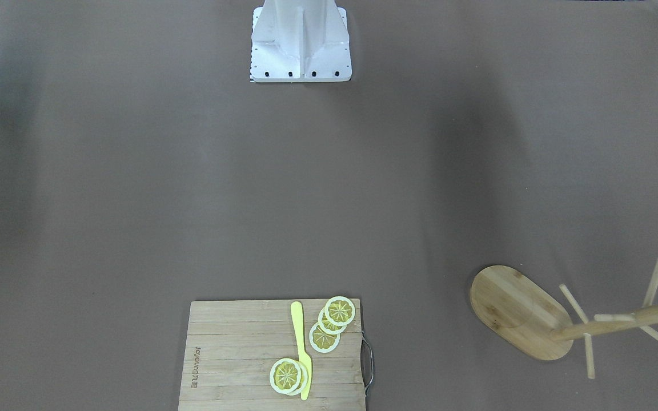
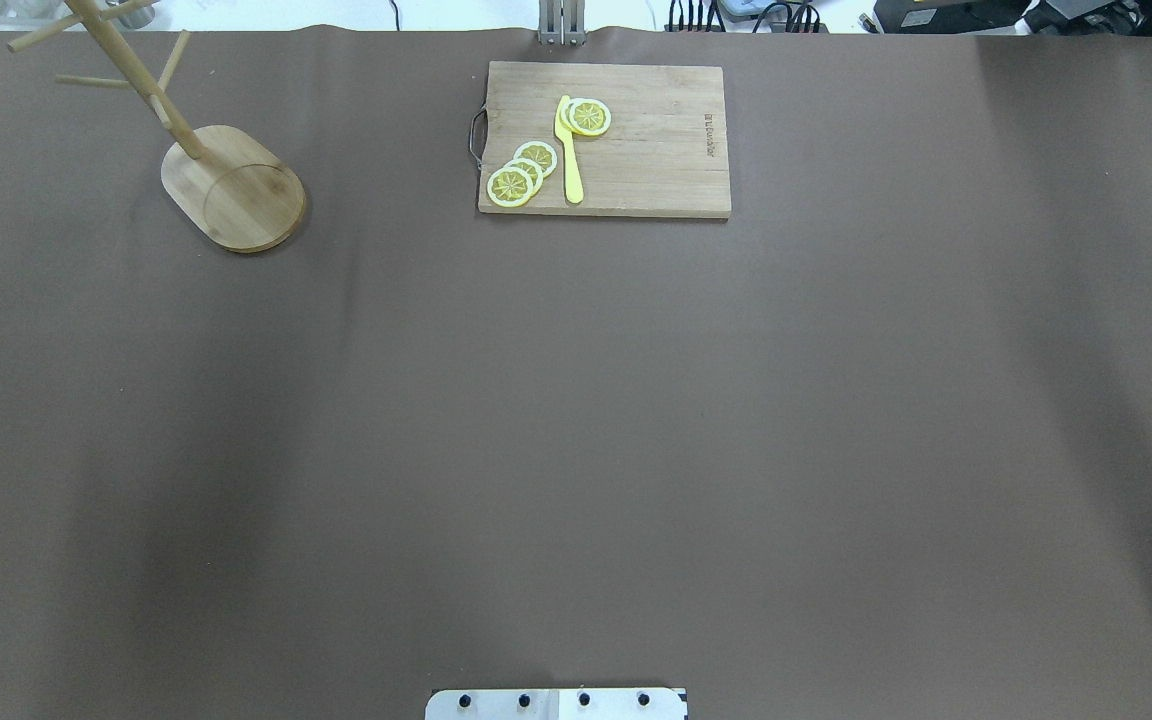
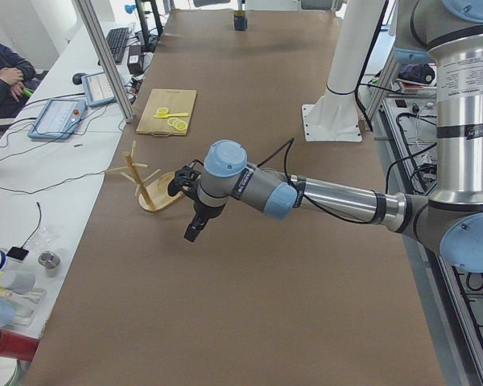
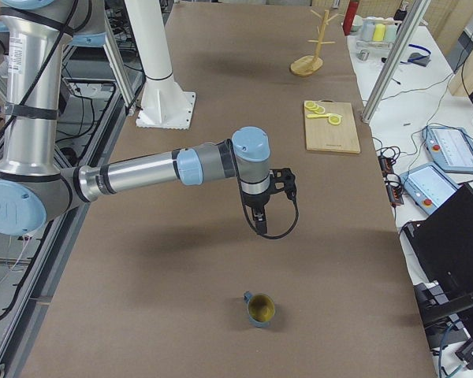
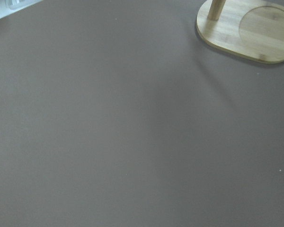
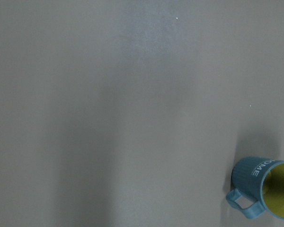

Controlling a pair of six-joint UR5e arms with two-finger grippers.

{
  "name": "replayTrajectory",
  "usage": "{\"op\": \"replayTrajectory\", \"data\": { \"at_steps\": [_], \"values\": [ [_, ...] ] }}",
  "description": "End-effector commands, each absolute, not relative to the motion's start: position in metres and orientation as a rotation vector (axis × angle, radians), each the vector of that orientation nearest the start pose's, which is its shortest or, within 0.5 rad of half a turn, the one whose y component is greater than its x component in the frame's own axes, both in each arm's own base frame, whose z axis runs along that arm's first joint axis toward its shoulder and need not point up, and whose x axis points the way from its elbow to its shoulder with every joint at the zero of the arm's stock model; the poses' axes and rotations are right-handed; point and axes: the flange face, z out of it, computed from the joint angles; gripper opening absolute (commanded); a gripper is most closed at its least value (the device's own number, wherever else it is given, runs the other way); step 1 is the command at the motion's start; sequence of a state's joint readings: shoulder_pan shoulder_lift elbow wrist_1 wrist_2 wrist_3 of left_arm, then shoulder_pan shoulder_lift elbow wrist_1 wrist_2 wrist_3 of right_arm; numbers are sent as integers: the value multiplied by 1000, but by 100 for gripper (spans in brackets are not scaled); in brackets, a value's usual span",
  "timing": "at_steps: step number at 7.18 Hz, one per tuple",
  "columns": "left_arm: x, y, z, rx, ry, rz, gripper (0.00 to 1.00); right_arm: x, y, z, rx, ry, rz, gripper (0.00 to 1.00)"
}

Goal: Hang cup on storage rack

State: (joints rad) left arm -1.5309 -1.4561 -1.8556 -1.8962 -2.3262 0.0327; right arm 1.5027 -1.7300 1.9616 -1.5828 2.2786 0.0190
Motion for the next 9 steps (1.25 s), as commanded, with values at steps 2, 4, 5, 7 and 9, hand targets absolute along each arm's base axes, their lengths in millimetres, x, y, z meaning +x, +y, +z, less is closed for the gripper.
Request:
{"op": "replayTrajectory", "data": {
  "at_steps": [2, 4, 5, 7, 9],
  "values": [
    [-48, -462, 531, 527, 739, 261, 99, 43, -428, 563, 152, -692, -118, 100],
    [-48, -462, 530, 532, 737, 263, 99, 43, -432, 598, 140, -679, -113, 100],
    [-48, -462, 531, 530, 739, 264, 99, 43, -439, 636, 164, -685, -115, 100],
    [-48, -461, 530, 541, 738, 266, 99, 43, -443, 697, 176, -688, -116, 99],
    [-48, -461, 531, 541, 737, 266, 99, 44, -438, 719, 158, -685, -110, 89]
  ]
}}
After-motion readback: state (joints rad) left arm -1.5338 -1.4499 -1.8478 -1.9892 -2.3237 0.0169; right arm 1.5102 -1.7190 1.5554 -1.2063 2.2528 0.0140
